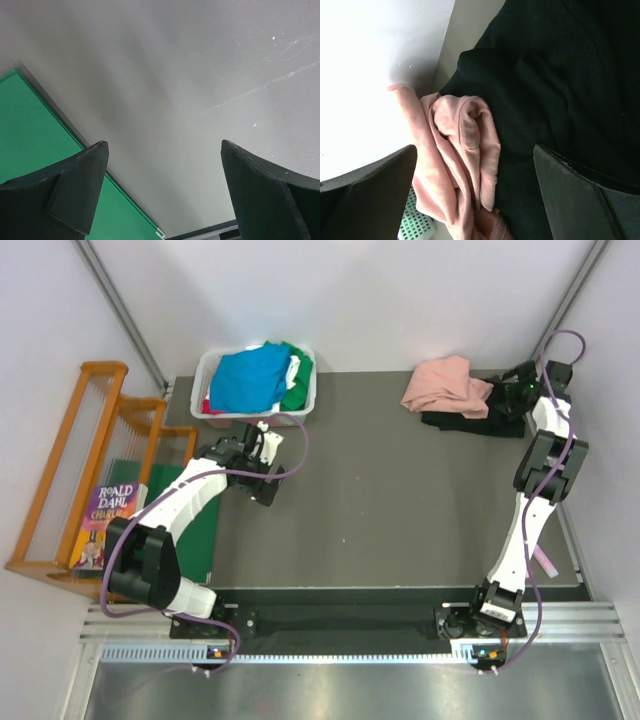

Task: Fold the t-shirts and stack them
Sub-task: Neatly place the folded tshirt to the corner

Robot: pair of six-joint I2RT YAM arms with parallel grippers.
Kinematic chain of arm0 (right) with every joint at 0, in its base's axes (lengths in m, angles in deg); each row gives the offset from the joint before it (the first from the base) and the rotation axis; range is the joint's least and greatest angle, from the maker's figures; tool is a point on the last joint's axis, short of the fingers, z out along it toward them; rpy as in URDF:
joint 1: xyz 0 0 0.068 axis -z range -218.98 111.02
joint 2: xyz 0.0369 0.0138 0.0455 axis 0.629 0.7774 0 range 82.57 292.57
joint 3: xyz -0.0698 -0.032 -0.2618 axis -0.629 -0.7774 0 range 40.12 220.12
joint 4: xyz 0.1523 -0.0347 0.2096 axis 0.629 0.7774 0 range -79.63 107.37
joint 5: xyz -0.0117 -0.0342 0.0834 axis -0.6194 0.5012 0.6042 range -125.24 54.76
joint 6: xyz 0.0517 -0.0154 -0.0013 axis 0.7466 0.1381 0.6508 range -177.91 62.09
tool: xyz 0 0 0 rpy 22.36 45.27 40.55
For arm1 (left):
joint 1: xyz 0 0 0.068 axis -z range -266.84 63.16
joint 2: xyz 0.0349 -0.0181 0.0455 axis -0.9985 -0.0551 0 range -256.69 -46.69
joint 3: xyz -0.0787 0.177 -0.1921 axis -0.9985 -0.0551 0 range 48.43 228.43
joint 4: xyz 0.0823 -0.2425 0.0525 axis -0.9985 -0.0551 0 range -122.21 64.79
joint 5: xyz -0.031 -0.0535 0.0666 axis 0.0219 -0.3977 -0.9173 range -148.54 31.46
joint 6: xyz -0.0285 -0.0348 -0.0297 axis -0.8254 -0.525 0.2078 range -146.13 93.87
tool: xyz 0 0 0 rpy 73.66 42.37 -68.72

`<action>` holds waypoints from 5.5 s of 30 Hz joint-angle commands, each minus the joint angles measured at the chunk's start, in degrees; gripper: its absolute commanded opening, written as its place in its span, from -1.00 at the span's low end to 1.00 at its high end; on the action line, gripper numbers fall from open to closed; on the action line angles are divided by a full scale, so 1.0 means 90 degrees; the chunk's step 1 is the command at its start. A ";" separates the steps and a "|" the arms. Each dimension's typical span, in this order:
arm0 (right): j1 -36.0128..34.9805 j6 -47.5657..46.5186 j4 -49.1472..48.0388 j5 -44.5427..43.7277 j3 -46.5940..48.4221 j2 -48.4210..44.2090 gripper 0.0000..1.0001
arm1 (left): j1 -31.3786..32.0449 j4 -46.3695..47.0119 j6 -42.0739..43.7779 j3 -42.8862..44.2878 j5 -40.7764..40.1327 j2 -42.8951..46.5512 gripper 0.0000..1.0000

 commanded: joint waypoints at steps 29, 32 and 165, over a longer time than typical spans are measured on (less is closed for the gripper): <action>-0.0162 -0.0756 -0.0205 0.0877 0.0611 0.0239 0.99 | -0.0025 -0.0045 -0.0073 0.0189 0.0041 0.0130 0.96; -0.0220 -0.0727 -0.0303 0.0955 0.0650 0.0210 0.76 | -0.0025 -0.0074 -0.0083 0.0228 0.0060 0.0130 0.96; -0.0709 -0.0931 0.0039 0.0604 0.0153 -0.0249 -0.03 | -0.0025 -0.0065 0.0073 -0.0124 -0.0027 0.0560 0.97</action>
